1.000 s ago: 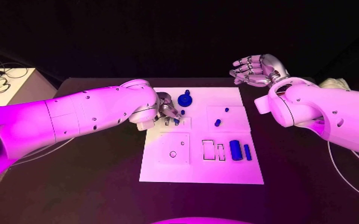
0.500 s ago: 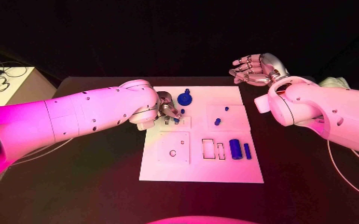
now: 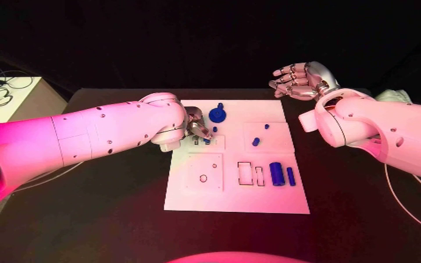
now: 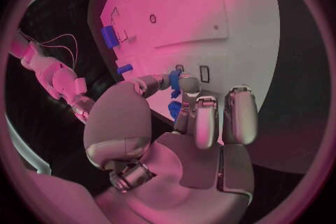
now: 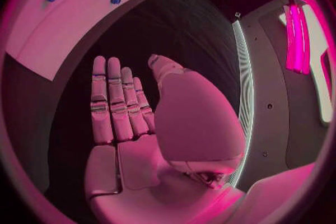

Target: Assemble the parts on the task board

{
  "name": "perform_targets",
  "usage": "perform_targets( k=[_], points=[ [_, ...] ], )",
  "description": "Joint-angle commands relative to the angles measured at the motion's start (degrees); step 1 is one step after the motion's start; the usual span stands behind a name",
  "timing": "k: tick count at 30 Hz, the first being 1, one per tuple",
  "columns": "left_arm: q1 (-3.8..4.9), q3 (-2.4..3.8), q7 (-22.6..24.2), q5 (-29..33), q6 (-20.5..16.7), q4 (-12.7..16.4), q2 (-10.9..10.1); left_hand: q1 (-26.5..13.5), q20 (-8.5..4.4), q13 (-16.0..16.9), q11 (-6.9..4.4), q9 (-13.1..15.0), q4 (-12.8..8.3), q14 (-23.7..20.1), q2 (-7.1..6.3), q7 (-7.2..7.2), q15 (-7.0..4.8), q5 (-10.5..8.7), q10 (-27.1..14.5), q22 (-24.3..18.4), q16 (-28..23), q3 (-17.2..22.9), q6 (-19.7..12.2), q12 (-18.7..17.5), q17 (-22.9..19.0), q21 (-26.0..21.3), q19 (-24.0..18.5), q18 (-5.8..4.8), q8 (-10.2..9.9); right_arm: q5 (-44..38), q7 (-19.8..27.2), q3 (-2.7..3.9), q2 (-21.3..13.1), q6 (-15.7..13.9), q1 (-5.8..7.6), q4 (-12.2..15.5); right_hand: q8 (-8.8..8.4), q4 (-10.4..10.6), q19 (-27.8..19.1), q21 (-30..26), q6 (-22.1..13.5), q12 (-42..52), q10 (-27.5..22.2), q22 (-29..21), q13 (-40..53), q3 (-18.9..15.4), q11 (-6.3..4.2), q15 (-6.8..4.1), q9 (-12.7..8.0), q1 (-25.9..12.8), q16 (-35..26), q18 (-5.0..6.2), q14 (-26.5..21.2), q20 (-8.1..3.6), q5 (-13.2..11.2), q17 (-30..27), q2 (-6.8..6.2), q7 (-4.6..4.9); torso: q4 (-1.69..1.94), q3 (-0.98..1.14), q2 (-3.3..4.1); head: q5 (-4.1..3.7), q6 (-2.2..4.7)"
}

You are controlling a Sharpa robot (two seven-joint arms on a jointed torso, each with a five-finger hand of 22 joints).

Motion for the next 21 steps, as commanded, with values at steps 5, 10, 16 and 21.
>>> perform_targets(
  k=[5, 10, 16, 21],
  points=[
    [-0.22, -0.15, -0.47, -1.43, 1.45, 0.2, -0.06, 0.07, -0.03, 0.01, -0.05, -0.05, -11.53, 6.05, 0.67, -1.46, -0.55, 0.16, 0.35, 0.03, 0.2, 11.29, 1.73, 0.38, 15.06, 0.37, 0.32, -0.39, 0.32, -0.87, 0.1, -0.01, 0.1, 1.26, -0.05, -0.07, 0.39, 0.06, -0.13, -0.38, -0.57, 0.29, 0.12, -0.16, -0.15, 0.2, 0.27, 0.14, -0.08, -0.22, -0.4, 0.19, -0.29, 0.33, 0.31, -0.1, -0.22, 2.43, 0.05, 0.01, -0.04, -0.02, -0.16],
    [-0.23, -0.15, -0.4, -1.28, 1.41, 0.26, -0.1, 0.07, -0.03, 0.01, -0.05, -0.05, -11.53, 6.05, 0.67, -1.46, -0.55, 0.16, 0.35, 0.03, 0.2, 11.29, 1.73, 0.38, 15.06, 0.37, 0.32, -0.39, 0.32, -0.97, 0.06, -0.01, 0.17, 1.31, -0.09, -0.13, 0.4, 0.07, -0.15, -0.39, -0.57, 0.31, 0.12, -0.2, -0.18, 0.2, 0.28, 0.15, -0.08, -0.25, -0.43, 0.19, -0.31, 0.35, 0.3, -0.11, -0.21, 2.43, -0.01, 0.0, -0.04, -0.03, -0.17],
    [-0.24, -0.14, -0.36, -1.15, 1.59, 0.31, -0.08, 0.08, -0.05, 0.03, -0.07, -0.07, -11.54, 6.05, 0.7, -1.49, -0.58, 0.19, 0.41, 0.07, 0.2, 11.33, 1.77, 0.4, 15.06, 0.38, 0.36, -0.4, 0.32, -1.05, 0.03, -0.02, 0.25, 1.38, -0.16, -0.2, 0.41, 0.08, -0.17, -0.39, -0.57, 0.32, 0.12, -0.25, -0.22, 0.21, 0.28, 0.16, -0.09, -0.28, -0.46, 0.19, -0.33, 0.36, 0.3, -0.12, -0.21, 2.43, -0.04, 0.01, -0.04, -0.02, -0.21],
    [-0.25, -0.14, -0.36, -0.73, 1.93, 0.33, -0.14, 0.08, -0.05, 0.03, -0.07, -0.07, -11.54, 6.05, 0.7, -1.49, -0.58, 0.19, 0.41, 0.07, 0.2, 11.33, 1.77, 0.4, 15.06, 0.38, 0.36, -0.4, 0.32, -1.09, 0.01, -0.03, 0.27, 1.41, -0.22, -0.27, 0.42, 0.09, -0.2, -0.4, -0.58, 0.34, 0.12, -0.31, -0.26, 0.21, 0.29, 0.17, -0.1, -0.31, -0.49, 0.19, -0.36, 0.37, 0.29, -0.13, -0.22, 2.44, 0.02, 0.0, -0.04, -0.04, -0.27]
  ],
)
